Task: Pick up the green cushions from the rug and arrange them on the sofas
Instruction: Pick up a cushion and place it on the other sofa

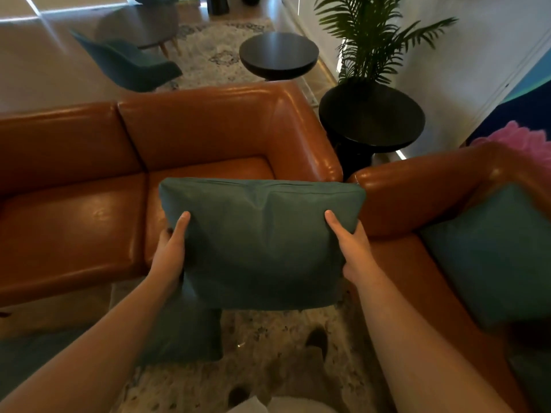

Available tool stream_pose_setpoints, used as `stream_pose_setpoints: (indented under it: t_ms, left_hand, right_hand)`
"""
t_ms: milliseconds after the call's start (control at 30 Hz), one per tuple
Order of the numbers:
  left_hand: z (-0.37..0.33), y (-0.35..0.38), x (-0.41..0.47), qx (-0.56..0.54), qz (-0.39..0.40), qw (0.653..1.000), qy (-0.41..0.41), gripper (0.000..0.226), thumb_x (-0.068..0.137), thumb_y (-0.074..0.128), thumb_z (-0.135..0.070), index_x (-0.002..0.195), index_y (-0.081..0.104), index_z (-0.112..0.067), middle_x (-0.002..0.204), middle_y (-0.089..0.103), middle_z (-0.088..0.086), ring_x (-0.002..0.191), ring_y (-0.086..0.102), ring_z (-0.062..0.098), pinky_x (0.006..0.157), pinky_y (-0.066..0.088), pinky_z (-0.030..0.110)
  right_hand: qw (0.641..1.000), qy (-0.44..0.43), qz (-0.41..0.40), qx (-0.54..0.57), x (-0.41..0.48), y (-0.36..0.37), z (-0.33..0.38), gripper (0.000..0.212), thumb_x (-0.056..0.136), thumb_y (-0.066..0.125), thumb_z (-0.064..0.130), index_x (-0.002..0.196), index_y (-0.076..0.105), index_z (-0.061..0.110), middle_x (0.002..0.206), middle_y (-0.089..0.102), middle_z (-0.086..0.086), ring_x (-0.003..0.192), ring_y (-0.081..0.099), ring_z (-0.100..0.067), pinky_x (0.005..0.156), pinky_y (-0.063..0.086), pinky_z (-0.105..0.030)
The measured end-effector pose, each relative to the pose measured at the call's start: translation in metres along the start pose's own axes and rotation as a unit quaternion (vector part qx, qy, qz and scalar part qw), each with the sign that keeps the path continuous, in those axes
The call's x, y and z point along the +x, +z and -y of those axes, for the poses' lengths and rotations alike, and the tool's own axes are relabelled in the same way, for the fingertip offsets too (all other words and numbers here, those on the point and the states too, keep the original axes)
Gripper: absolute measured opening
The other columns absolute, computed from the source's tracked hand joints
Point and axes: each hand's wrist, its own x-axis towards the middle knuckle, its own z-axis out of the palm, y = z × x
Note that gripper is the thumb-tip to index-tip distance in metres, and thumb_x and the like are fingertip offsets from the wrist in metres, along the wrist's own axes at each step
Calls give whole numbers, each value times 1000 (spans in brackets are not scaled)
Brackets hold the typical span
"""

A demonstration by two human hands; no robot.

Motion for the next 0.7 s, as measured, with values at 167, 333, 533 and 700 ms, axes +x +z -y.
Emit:
stream_pose_setpoints:
  t_ms: [167, 333, 533, 700]
  left_hand:
    - [-25, 41, 19, -36, 21, 999, -7, 116, 61, 65, -97, 156, 38, -37, 146, 55, -1, 132, 53, 30, 114, 42, 61]
    - [-57, 76, 46, -65, 12, 998, -18, 121, 55, 68, -99, 156, 37, -39, 148, 55, -3, 135, 53, 31, 114, 41, 62]
    - [-90, 88, 84, -61, -8, 998, -5, 124, 61, 64, -98, 160, 35, -30, 156, 50, -1, 141, 48, 31, 117, 38, 56]
    - [-112, 78, 140, -61, -32, 998, -9, 117, 70, 61, -93, 158, 38, -19, 154, 51, 4, 138, 50, 31, 116, 40, 54]
  right_hand:
    - [1000, 1, 18, -19, 51, -6, 34, 134, 33, 96, 83, 153, 54, 39, 137, 70, 7, 125, 67, -25, 110, 55, -54]
    - [998, 14, 54, -35, 105, -6, 70, 135, 33, 97, 82, 154, 52, 41, 140, 69, 7, 127, 65, -25, 112, 53, -56]
    - [991, 55, 98, -71, 156, 27, 111, 88, 79, 88, 55, 156, 52, 35, 141, 66, 6, 125, 61, -23, 104, 50, -49]
    - [989, 63, 106, -81, 199, 90, 129, 74, 92, 81, 49, 157, 48, 38, 129, 63, 10, 112, 57, -17, 99, 44, -46]
